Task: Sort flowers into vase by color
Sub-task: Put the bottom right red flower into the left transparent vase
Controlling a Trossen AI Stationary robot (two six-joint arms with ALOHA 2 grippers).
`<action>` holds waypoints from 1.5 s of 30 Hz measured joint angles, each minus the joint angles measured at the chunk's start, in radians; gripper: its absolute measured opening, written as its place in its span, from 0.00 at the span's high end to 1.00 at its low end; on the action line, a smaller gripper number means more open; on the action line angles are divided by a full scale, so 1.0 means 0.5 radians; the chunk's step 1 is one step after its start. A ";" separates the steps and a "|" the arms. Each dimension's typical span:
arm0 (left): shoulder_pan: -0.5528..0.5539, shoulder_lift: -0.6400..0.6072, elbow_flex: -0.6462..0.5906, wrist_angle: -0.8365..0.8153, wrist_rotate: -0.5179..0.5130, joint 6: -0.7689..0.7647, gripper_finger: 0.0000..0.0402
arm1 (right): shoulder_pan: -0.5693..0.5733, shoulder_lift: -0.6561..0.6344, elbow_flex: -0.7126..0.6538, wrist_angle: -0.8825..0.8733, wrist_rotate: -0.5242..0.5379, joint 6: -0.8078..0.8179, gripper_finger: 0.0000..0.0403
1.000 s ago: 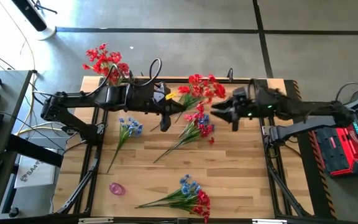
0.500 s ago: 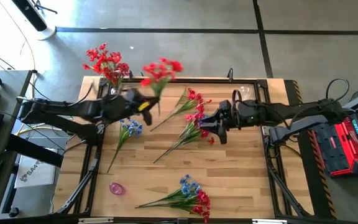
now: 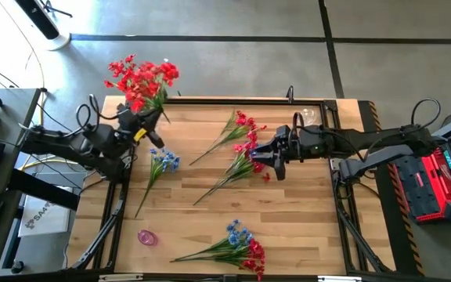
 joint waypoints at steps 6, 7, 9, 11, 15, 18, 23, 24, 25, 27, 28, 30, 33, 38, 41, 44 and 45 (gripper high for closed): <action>-0.069 -0.157 0.000 -0.053 -0.348 0.134 1.00 | -0.029 0.000 0.000 -0.047 0.000 0.015 0.59; -0.084 -0.191 0.000 -0.098 -0.405 0.103 1.00 | -0.029 0.000 0.000 -0.059 0.000 0.026 0.59; -0.111 -0.259 0.000 -0.253 -0.544 -0.031 1.00 | -0.029 0.000 0.000 -0.082 -0.002 0.040 0.59; -0.128 -0.317 0.001 -0.449 -0.671 -0.221 1.00 | -0.029 0.000 0.000 -0.113 -0.001 0.040 0.59; -0.137 -0.373 0.000 -0.878 -0.890 -0.652 1.00 | -0.029 0.000 0.000 -0.151 0.019 0.034 0.59; -0.135 -0.382 0.000 -1.186 -0.994 -1.014 1.00 | -0.038 0.000 0.000 -0.151 0.028 -0.020 0.59; -0.076 -0.380 0.000 -1.671 -0.992 -1.592 1.00 | -0.074 0.000 0.000 -0.153 0.023 -0.056 0.59; -0.062 -0.379 -0.003 -1.738 -0.995 -1.703 1.00 | -0.083 0.000 0.000 -0.153 0.019 -0.068 0.59; -0.050 -0.378 -0.020 -1.772 -0.996 -1.787 1.00 | -0.092 0.000 0.000 -0.153 0.011 -0.077 0.59; -0.013 -0.390 -0.064 -1.817 -0.992 -1.879 1.00 | -0.109 0.000 0.000 -0.163 -0.014 -0.096 0.59; 0.010 -0.395 -0.083 -1.825 -0.990 -1.905 1.00 | -0.117 0.000 0.000 -0.172 -0.014 -0.108 0.59; 0.071 -0.399 -0.122 -1.823 -0.995 -1.981 1.00 | -0.124 0.000 0.000 -0.199 -0.016 -0.121 0.59; 0.154 -0.391 -0.134 -1.792 -0.991 -2.049 1.00 | -0.124 0.000 0.000 -0.243 -0.018 -0.125 0.59; 0.229 -0.386 -0.132 -1.715 -0.994 -1.728 1.00 | -0.124 0.000 0.000 -0.312 -0.029 -0.126 0.59; 0.299 -0.388 -0.136 -1.762 -0.996 -1.737 1.00 | -0.124 -0.001 0.000 -0.322 -0.051 -0.164 0.59; 0.349 -0.388 -0.208 -1.777 -0.995 -1.858 1.00 | -0.127 -0.001 0.000 -0.313 -0.051 -0.223 0.59; 0.364 -0.387 -0.241 -1.775 -0.994 -1.911 1.00 | -0.133 -0.001 0.000 -0.314 -0.051 -0.230 0.59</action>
